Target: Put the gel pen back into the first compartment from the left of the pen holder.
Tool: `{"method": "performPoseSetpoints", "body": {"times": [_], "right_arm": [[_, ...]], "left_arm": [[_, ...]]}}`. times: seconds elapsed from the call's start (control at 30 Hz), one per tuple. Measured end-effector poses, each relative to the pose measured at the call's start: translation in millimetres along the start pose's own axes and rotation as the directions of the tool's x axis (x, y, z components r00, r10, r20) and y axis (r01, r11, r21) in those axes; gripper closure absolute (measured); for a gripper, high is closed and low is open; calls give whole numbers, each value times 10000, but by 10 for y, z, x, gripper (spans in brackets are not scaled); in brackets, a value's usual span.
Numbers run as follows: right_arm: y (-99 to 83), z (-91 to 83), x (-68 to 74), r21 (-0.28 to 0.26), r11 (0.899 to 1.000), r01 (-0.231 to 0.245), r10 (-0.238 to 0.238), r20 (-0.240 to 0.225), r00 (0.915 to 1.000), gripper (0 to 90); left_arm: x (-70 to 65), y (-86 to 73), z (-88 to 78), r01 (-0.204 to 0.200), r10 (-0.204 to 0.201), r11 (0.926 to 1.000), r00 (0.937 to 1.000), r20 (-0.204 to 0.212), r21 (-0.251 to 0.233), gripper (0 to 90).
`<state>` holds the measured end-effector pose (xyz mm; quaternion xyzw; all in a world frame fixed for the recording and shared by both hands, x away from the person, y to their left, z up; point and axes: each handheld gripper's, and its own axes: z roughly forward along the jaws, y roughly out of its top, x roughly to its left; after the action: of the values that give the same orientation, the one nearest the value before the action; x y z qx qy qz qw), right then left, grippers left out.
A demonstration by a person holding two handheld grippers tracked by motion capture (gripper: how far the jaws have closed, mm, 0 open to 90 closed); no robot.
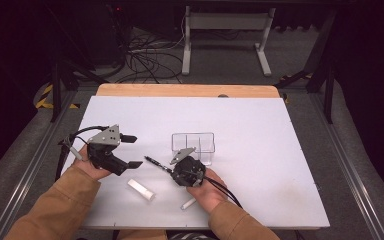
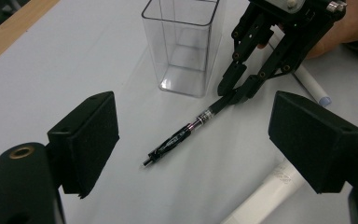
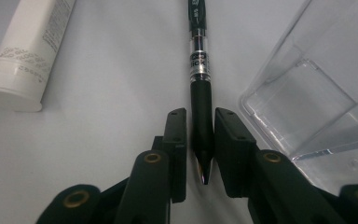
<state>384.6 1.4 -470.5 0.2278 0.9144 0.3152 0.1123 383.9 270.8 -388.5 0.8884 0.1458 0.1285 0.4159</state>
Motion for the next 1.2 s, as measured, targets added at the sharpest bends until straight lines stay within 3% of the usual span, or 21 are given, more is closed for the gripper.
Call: {"method": "performPoseSetpoints", "body": {"times": [0.57,0.9,0.97,1.2], "right_arm": [[3,-25,-10,-21,9994,346,-346,-119,9993,809],[40,-304,-63,-117,9976,680,-686,-569,9960,810],[54,-423,-53,-14,9954,954,-952,-767,9925,809],[132,-714,-66,-189,9919,1259,-1273,-1145,9852,808]], "left_arm": [[-9,2,16,19,-19,10000,10000,92,-13,167],[-37,36,31,-9,10,10000,9996,271,-34,169],[-53,53,35,-45,46,10000,9994,340,-43,169],[-120,130,38,-99,117,9996,9974,708,-248,169]]}}
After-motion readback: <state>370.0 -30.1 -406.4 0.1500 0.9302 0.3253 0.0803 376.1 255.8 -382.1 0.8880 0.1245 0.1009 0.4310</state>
